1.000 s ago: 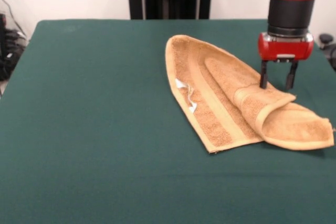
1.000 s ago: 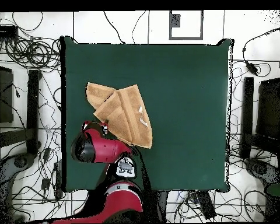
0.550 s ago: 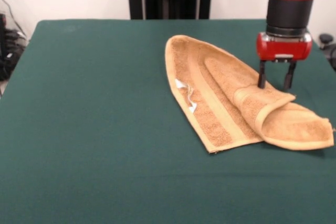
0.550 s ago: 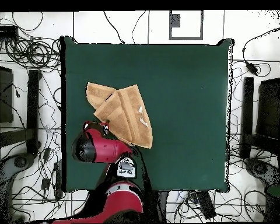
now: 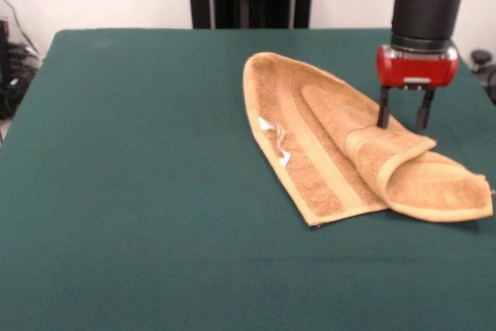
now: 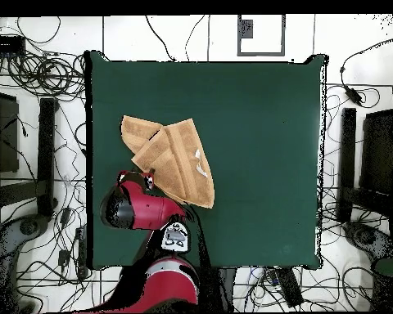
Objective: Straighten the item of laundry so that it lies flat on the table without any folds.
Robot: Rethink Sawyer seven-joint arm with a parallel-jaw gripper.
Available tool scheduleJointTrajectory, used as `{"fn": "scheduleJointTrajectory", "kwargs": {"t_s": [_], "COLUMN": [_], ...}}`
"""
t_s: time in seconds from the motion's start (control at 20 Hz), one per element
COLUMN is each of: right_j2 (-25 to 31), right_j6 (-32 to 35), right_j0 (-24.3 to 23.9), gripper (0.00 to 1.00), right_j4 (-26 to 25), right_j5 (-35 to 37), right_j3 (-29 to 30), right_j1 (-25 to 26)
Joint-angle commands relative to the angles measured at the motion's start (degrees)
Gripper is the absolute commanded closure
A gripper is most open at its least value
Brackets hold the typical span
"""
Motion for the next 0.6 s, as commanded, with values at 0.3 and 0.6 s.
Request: {"fn": "scheduleJointTrajectory", "kwargs": {"t_s": [0.3,0.6], "right_j2": [2.32,2.81], "right_j6": [9.49,8.41], "right_j0": [-2.67,-4.05], "gripper": [0.00,0.00], "right_j4": [-1.28,-2.71], "right_j5": [6.72,7.59], "right_j3": [5.49,6.46], "right_j1": [-2.50,-3.48]}}
